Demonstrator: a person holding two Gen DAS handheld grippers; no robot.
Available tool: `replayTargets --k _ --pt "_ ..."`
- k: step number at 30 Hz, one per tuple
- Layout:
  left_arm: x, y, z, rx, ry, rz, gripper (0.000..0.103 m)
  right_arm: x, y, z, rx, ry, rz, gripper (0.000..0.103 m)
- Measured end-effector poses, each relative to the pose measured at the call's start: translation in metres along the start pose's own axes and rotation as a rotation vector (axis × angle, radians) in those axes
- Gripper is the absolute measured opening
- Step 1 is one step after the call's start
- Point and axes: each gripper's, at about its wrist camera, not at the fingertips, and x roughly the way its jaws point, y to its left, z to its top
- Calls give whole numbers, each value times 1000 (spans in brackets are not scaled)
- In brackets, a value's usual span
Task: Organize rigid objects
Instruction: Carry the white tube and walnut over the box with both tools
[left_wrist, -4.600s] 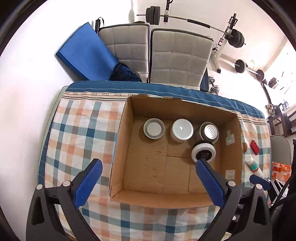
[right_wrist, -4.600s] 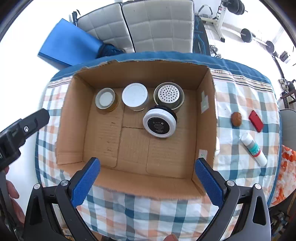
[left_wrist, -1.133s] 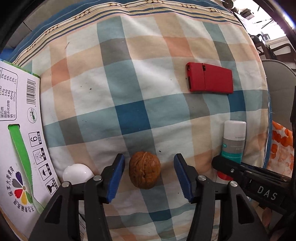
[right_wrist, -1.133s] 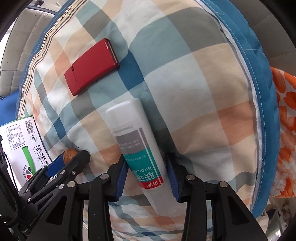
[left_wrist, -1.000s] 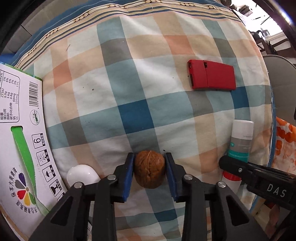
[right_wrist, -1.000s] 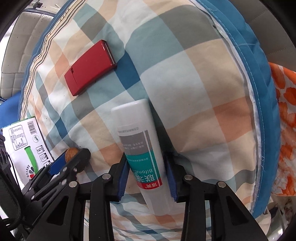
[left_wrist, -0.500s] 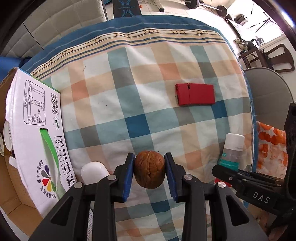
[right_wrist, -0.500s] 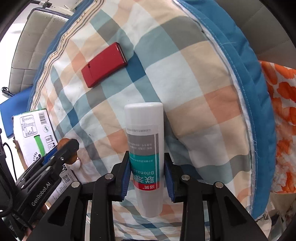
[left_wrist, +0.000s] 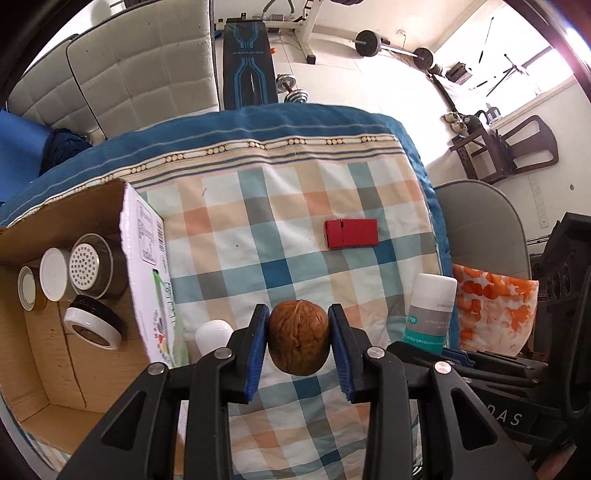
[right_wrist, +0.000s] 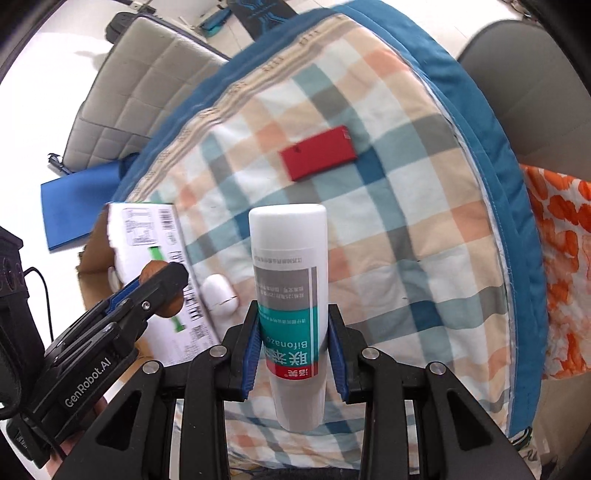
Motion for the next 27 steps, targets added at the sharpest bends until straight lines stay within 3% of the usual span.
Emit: replayTargets --k 8,13,21,27 --pt "-72 64 -8 -61 -106 -53 30 -24 88 -28 -85 -27 47 35" --pt "-103 136 -25 -109 -145 -14 30 -17 160 -51 -135 -34 73 35" --pt "-109 246 -62 -203 -137 47 30 45 273 -90 -237 12 64 35" --pt "-94 297 -84 -251 -106 40 30 97 322 -108 -283 53 10 35"
